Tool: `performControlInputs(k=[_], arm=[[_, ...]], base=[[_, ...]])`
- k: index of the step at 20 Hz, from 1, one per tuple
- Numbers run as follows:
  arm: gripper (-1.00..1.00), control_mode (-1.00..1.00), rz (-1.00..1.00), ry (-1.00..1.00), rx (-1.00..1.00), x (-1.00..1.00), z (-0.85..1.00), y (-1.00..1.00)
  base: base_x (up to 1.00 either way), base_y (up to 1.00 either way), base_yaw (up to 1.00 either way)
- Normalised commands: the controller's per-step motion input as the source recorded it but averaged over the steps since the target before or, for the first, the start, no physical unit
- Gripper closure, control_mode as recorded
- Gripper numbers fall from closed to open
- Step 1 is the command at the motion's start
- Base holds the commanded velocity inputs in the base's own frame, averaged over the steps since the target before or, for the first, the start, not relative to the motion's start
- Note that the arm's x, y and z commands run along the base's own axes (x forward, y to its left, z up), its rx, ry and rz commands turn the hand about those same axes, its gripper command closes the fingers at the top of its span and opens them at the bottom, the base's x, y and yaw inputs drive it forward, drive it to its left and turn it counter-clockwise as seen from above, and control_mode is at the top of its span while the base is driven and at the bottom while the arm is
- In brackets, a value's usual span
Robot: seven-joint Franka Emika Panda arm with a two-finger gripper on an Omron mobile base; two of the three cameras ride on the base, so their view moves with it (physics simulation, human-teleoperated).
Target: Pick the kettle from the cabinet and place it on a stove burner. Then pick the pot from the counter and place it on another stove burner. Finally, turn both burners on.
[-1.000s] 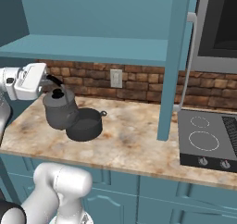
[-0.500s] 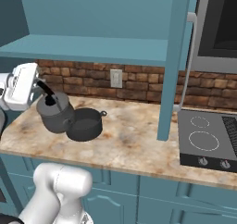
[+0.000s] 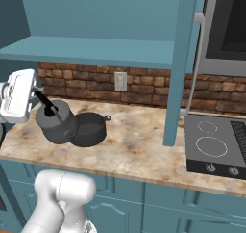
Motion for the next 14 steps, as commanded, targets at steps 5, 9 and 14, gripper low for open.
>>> performControlInputs(k=[5, 9, 14], arm=[[1.0, -1.0, -0.03, 0.17, 0.0, -0.08, 0.0, 0.0], [1.0, -1.0, -0.01, 0.07, 0.0, -0.01, 0.0, 0.0], [1.0, -1.0, 0.0, 0.0, 0.0, 0.0, 0.04, 0.0]], base=[[0.0, 0.0, 0.0], [0.0, 0.0, 0.0], [0.0, 0.0, 0.0]])
